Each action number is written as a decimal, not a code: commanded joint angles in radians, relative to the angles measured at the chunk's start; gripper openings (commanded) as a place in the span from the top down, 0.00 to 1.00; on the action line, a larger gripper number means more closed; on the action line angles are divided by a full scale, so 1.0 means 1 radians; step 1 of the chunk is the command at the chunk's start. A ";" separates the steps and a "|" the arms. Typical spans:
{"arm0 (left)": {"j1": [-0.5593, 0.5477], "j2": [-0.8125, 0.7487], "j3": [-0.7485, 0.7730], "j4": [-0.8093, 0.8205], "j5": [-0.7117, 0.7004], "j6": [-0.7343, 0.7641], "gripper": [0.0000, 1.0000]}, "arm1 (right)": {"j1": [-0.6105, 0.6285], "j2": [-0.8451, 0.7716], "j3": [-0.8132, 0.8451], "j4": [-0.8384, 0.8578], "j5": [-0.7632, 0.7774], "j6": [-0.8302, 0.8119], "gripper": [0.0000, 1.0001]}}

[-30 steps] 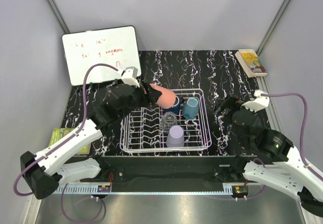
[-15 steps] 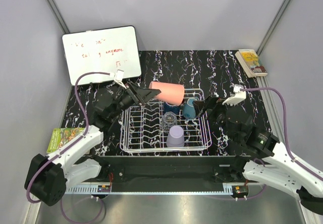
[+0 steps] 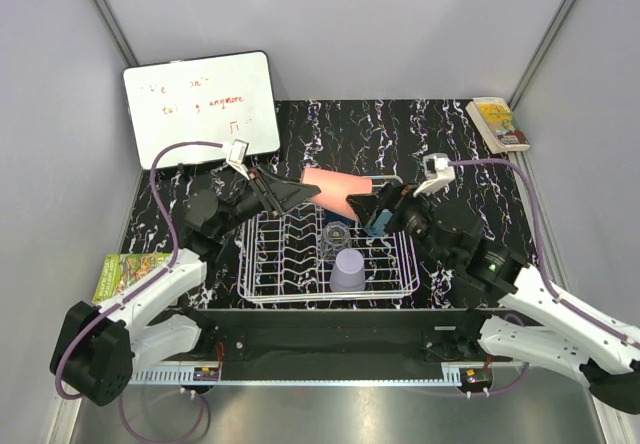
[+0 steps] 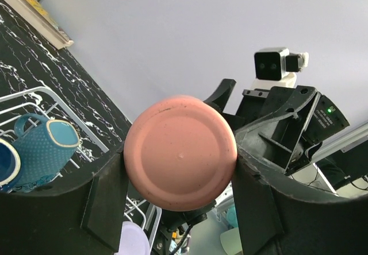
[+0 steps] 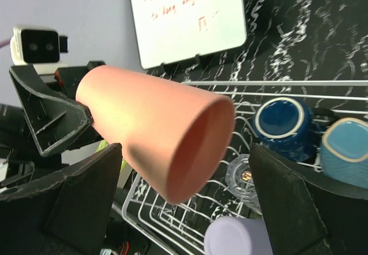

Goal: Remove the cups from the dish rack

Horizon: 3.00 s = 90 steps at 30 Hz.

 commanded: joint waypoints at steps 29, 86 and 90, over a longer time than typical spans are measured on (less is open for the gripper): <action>0.028 -0.072 0.235 -0.554 -0.141 0.295 0.01 | 0.007 -0.004 0.062 -0.048 0.006 -0.046 1.00; 0.033 0.011 0.354 -1.285 -0.573 0.285 0.01 | -1.089 1.215 0.851 -0.806 -0.016 0.170 1.00; 0.033 0.028 0.361 -1.286 -0.574 0.284 0.01 | -1.110 1.255 0.877 -0.829 -0.031 0.173 1.00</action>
